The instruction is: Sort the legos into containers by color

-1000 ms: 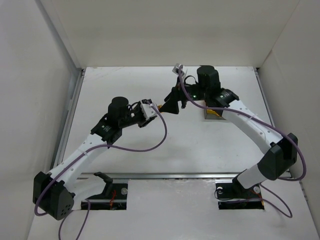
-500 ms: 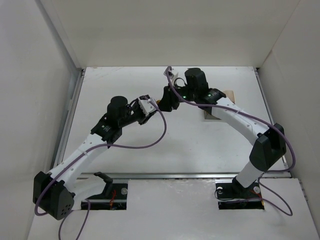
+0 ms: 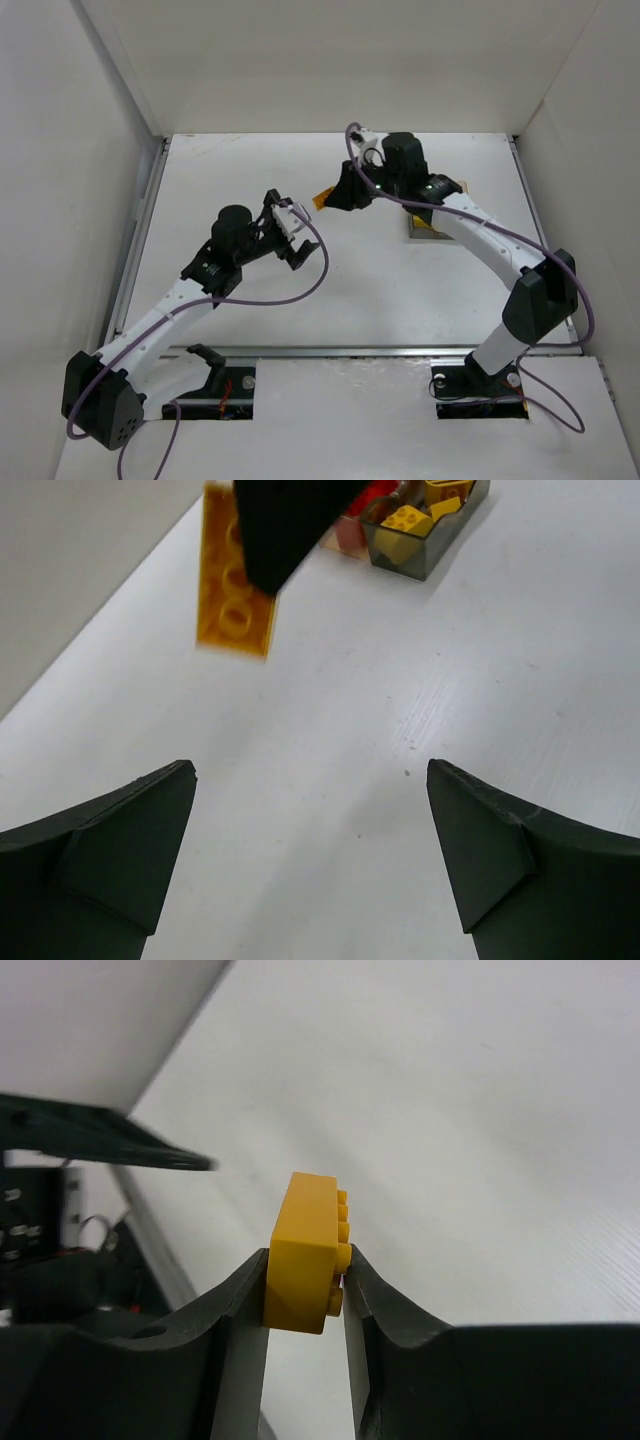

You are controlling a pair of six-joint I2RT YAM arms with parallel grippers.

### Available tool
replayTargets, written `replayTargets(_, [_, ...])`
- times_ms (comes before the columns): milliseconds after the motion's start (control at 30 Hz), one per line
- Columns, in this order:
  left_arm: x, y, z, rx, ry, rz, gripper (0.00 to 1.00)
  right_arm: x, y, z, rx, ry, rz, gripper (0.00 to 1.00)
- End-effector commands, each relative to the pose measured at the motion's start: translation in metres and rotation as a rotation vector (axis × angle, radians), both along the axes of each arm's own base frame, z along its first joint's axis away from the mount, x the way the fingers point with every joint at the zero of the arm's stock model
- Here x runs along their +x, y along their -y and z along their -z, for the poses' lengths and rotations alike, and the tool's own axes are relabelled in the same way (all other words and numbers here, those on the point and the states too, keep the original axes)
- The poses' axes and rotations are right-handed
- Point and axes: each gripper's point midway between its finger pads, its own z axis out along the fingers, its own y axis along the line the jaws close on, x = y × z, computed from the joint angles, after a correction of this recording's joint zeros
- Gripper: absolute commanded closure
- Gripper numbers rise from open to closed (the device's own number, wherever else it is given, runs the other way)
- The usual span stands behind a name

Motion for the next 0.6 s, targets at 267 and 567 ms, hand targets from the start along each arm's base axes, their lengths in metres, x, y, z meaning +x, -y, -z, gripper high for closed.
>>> replayTargets(267, [-0.015, 0.006, -0.005, -0.158, -0.009, 0.016, 0.00, 0.043, 0.167, 0.023, -0.125, -0.067, 0.495, 1.00])
replayTargets(567, [-0.021, 0.002, 0.005, -0.175, -0.041, -0.001, 0.00, 0.036, 0.286, 0.105, -0.279, -0.343, 0.756, 1.00])
